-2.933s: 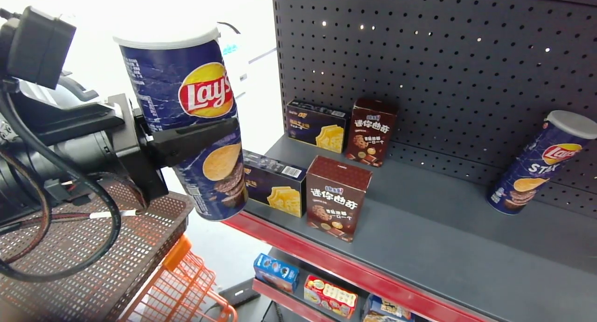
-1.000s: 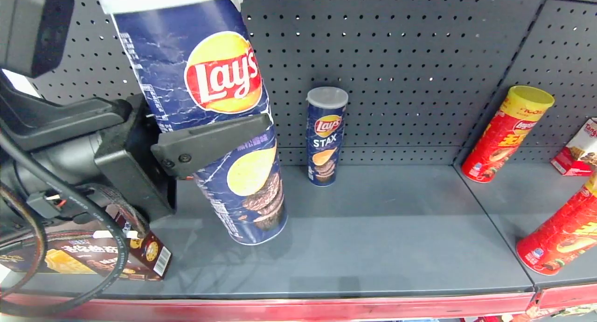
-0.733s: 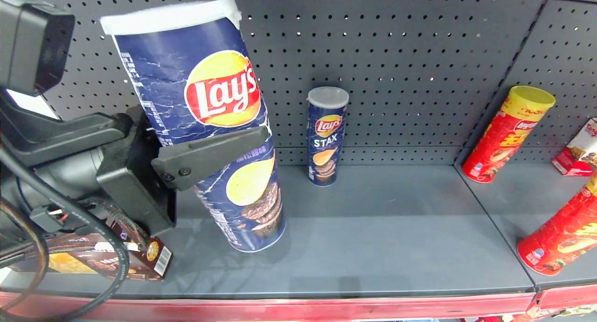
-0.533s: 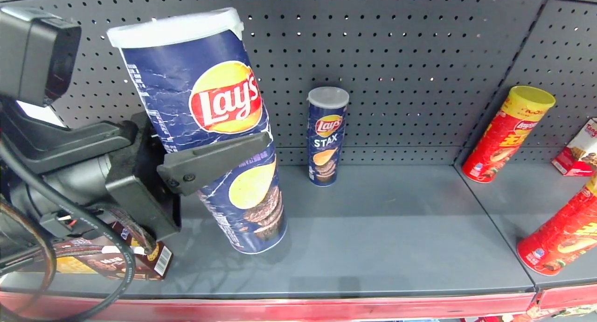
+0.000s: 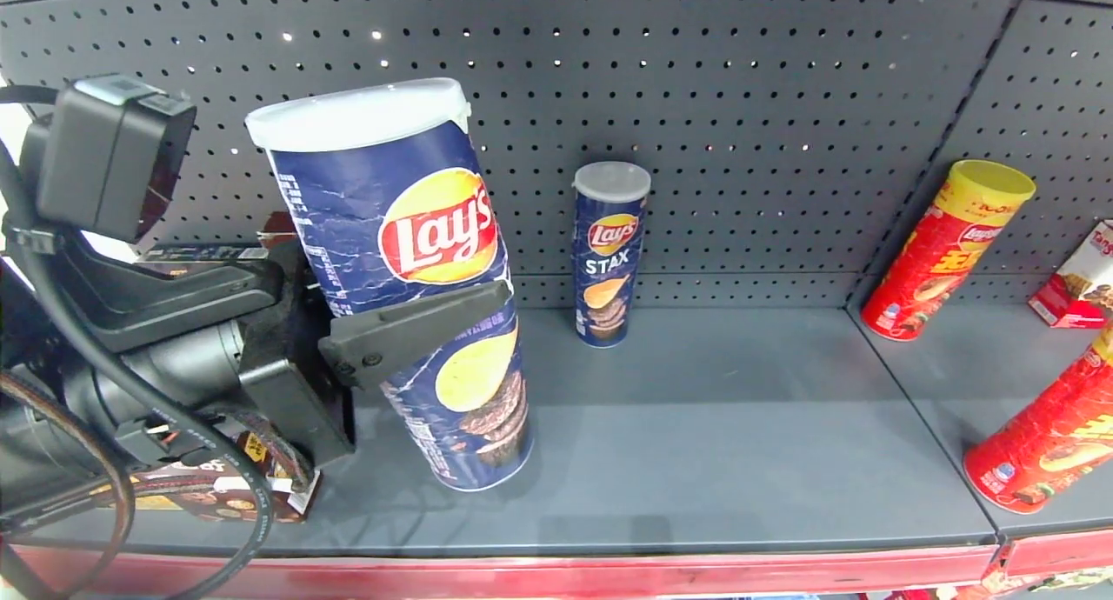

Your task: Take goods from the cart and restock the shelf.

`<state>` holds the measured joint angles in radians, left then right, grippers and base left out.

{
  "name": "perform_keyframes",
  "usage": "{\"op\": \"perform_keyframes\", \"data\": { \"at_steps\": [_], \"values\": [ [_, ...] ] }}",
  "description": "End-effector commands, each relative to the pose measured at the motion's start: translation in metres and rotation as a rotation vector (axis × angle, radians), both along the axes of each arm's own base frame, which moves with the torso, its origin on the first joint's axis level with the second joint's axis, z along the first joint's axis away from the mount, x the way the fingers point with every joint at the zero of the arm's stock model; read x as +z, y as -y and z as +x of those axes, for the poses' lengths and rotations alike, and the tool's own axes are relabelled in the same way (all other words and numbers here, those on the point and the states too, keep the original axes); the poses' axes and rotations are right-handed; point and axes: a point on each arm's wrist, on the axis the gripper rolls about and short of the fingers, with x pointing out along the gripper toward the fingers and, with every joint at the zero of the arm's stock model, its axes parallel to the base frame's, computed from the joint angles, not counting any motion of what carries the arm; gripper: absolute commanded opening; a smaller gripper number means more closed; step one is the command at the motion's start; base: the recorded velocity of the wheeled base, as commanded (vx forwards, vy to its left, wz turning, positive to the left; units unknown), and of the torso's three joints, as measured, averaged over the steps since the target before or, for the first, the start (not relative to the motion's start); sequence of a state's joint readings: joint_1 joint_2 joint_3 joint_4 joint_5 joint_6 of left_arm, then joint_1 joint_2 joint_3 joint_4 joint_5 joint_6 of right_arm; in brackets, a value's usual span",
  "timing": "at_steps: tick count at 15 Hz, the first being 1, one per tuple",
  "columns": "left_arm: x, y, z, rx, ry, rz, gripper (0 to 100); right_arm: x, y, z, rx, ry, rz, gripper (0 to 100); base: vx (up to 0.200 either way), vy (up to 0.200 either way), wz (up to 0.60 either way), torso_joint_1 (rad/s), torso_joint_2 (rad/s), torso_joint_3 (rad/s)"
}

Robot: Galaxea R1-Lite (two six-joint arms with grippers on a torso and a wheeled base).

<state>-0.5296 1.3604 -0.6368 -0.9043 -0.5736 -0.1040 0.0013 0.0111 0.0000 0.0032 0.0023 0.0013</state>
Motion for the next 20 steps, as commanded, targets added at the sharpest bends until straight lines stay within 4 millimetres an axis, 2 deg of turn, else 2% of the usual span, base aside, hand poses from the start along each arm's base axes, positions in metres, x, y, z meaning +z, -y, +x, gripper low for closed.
{"op": "perform_keyframes", "data": {
  "at_steps": [1,3,4,5,6,7,8,10,11,15,16,18,19,20],
  "values": [
    [-0.002,0.002,0.003,-0.003,-0.008,0.004,0,0.0,0.0,0.0,0.001,-0.001,-0.001,100,0.0,0.0,0.0,0.0,0.0,0.0],
    [-0.003,0.003,0.003,0.0,-0.019,0.008,0,0.001,0.0,0.002,0.009,-0.029,-0.001,100,0.0,0.0,0.0,0.0,0.0,0.0],
    [-0.005,0.002,0.002,0.0,-0.023,0.011,0,0.007,0.0,0.003,0.018,-0.035,0.0,100,0.0,0.0,0.0,0.0,0.0,0.0],
    [-0.004,0.002,0.003,0.0,-0.021,0.01,0,0.067,0.0,0.002,0.032,0.067,0.028,100,0.0,0.0,0.0,0.0,0.0,0.0],
    [-0.006,0.003,0.003,-0.005,-0.026,0.014,0,0.096,-0.001,0.015,0.103,0.009,0.07,100,0.0,0.0,0.0,0.0,0.0,0.0],
    [-0.007,0.003,0.004,-0.004,-0.026,0.015,0,0.102,-0.002,0.016,0.148,0.012,0.064,100,0.0,0.0,0.0,0.0,0.0,0.0],
    [-0.007,0.004,0.005,-0.006,-0.03,0.018,0,0.117,-0.003,0.017,0.268,0.005,-0.024,100,0.0,0.0,0.0,0.0,0.0,0.0],
    [-0.008,0.004,0.004,-0.004,-0.033,0.019,0,0.121,-0.004,0.023,0.332,-0.022,-0.086,100,0.0,0.0,0.0,0.0,0.0,0.0],
    [-0.009,0.003,0.004,-0.003,-0.037,0.021,0,0.136,-0.008,0.037,0.429,-0.035,-0.198,100,0.0,0.0,0.0,0.0,0.0,0.0],
    [-0.01,0.002,0.005,0.003,-0.042,0.023,0,0.15,-0.03,0.074,0.683,-0.138,-0.226,100,0.0,0.0,0.0,0.0,0.0,0.0],
    [-0.009,0.002,0.005,0.005,-0.04,0.021,0,0.152,-0.035,0.08,0.715,-0.154,-0.23,100,0.0,0.0,0.0,0.0,0.0,0.0],
    [-0.006,0.002,0.006,0.008,-0.032,0.016,0,0.158,-0.055,0.109,0.764,-0.242,-0.216,100,0.0,0.0,0.0,0.0,0.0,0.0],
    [-0.006,0.002,0.006,0.008,-0.029,0.015,0,0.158,-0.057,0.113,0.764,-0.247,-0.211,100,0.0,0.0,0.0,0.0,0.0,0.0],
    [-0.004,0.002,0.008,0.015,-0.026,0.011,0,0.157,-0.069,0.133,0.766,-0.253,-0.204,100,0.0,0.0,0.0,0.0,0.0,0.0]
  ]
}}
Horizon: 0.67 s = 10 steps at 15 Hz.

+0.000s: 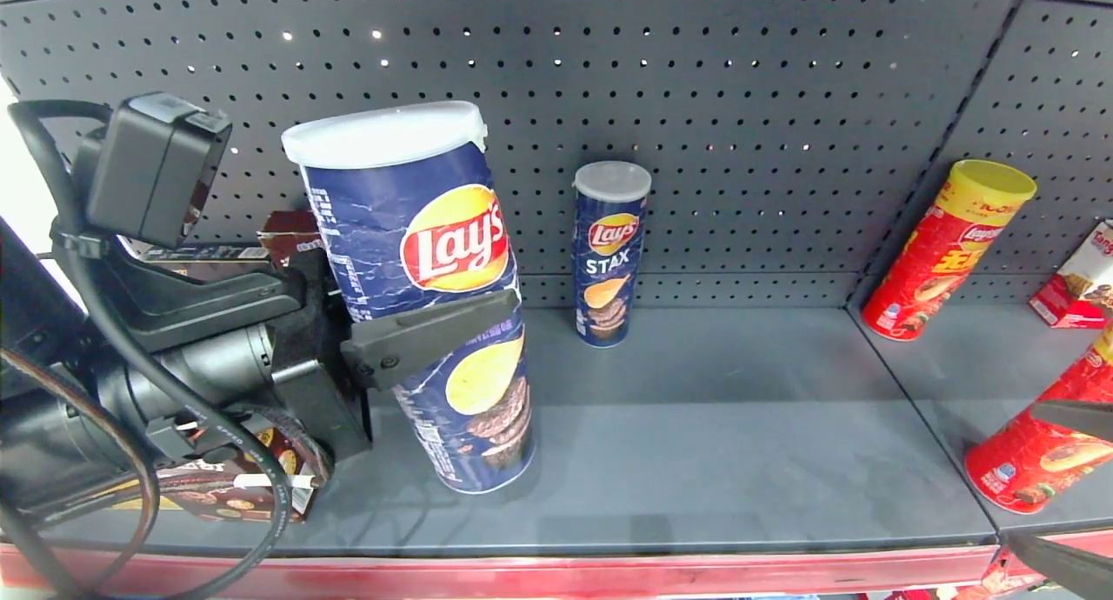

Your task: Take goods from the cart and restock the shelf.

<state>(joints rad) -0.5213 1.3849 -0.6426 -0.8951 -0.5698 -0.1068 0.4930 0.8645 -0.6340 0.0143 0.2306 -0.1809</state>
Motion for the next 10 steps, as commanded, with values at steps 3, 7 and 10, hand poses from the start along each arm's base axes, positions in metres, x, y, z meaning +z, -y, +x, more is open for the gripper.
{"op": "perform_keyframes", "data": {
  "at_steps": [3,7,10],
  "values": [
    [0.004,-0.006,0.006,0.036,0.012,-0.007,0,-0.008,-0.043,0.071,0.016,-0.048,0.012,100,0.0,0.0,0.0,0.0,0.0,0.0],
    [0.005,-0.006,0.008,0.04,0.013,-0.008,0,0.0,-0.067,0.101,0.045,-0.05,0.028,100,0.0,0.0,0.0,0.0,0.0,0.0],
    [0.006,-0.009,0.012,0.059,0.008,-0.012,0,-0.006,-0.082,0.127,0.033,-0.093,0.015,100,0.0,0.0,0.0,0.0,0.0,0.0]
  ]
}}
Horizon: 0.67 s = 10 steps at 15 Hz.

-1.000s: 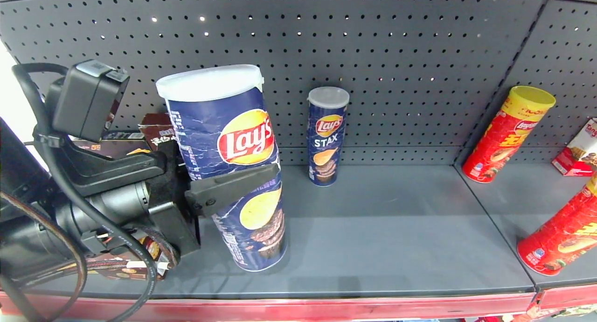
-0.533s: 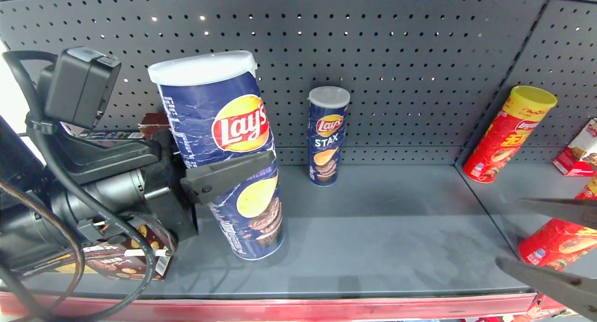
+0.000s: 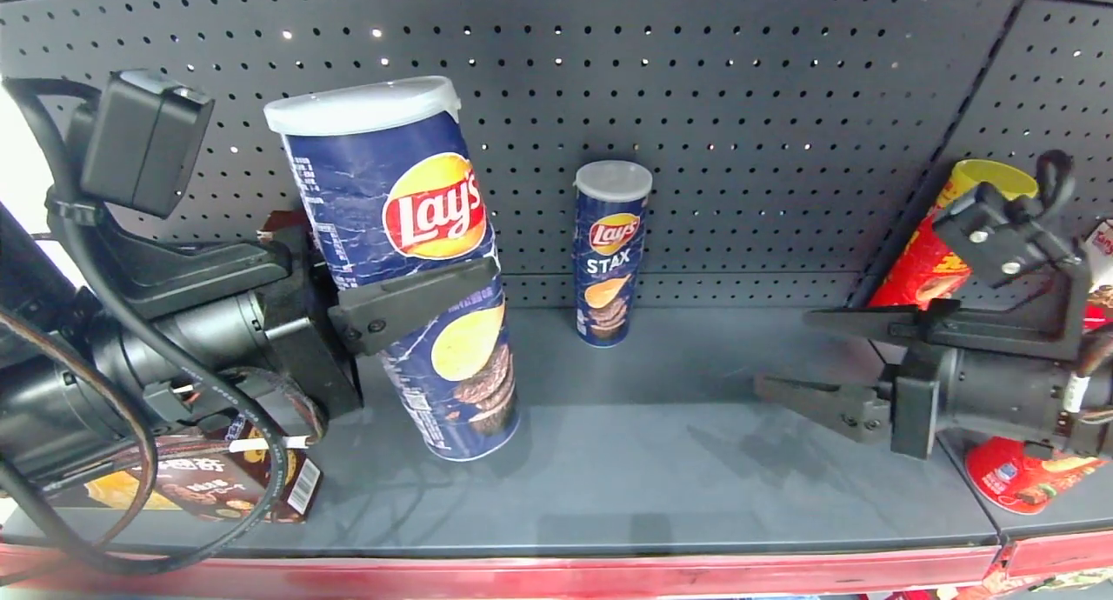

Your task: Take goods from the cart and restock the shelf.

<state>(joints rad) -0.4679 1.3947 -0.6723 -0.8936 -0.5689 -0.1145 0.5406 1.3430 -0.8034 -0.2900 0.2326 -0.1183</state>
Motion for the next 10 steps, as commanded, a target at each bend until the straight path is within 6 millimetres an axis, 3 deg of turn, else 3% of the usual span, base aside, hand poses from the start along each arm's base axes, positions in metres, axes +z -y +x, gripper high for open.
{"op": "perform_keyframes", "data": {
  "at_steps": [1,4,7,10],
  "values": [
    [0.001,-0.001,0.003,0.01,0.0,-0.002,0,-0.014,-0.014,0.023,0.002,-0.05,-0.031,100,0.0,0.0,0.0,0.0,0.0,0.0],
    [0.01,0.0,0.007,0.014,0.017,-0.023,0,-0.031,-0.03,0.071,-0.008,0.019,0.016,100,0.0,0.0,0.0,0.0,0.0,0.0],
    [0.01,0.003,0.014,0.018,0.009,-0.025,0,-0.025,-0.033,0.111,0.073,0.102,0.086,100,0.0,0.0,0.0,0.0,0.0,0.0],
    [0.009,0.007,0.022,0.015,0.0,-0.02,0,-0.022,-0.025,0.138,0.179,0.157,0.106,100,0.0,0.0,0.0,0.0,0.0,0.0]
  ]
}}
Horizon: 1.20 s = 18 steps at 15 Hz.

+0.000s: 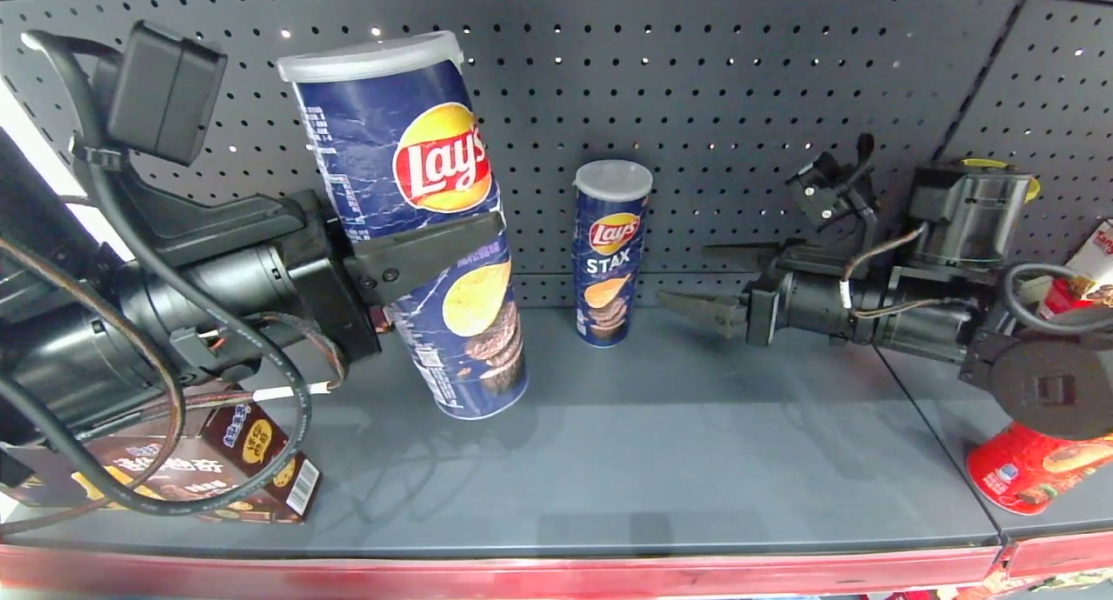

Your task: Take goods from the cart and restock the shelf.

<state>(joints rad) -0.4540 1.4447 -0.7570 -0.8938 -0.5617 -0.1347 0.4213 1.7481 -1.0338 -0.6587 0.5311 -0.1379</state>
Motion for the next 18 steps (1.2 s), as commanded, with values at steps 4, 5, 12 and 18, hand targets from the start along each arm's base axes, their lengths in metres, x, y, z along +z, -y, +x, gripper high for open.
{"op": "perform_keyframes", "data": {
  "at_steps": [4,5,12,18],
  "values": [
    [-0.007,0.005,0.009,-0.006,-0.02,0.012,0,-0.022,0.009,0.046,0.158,0.081,-0.003,100,0.0,0.0,0.0,0.0,0.0,0.0],
    [-0.007,0.005,0.009,-0.006,-0.022,0.012,0,-0.023,0.007,0.05,0.167,0.086,-0.002,100,0.0,0.0,0.0,0.0,0.0,0.0],
    [-0.006,0.005,0.008,-0.003,-0.021,0.01,0,-0.033,-0.012,0.09,0.203,0.113,0.009,100,0.0,0.0,0.0,0.0,0.0,0.0],
    [-0.006,0.004,0.008,0.0,-0.024,0.009,0,-0.045,-0.026,0.109,0.245,0.111,0.014,100,0.0,0.0,0.0,0.0,0.0,0.0]
  ]
}}
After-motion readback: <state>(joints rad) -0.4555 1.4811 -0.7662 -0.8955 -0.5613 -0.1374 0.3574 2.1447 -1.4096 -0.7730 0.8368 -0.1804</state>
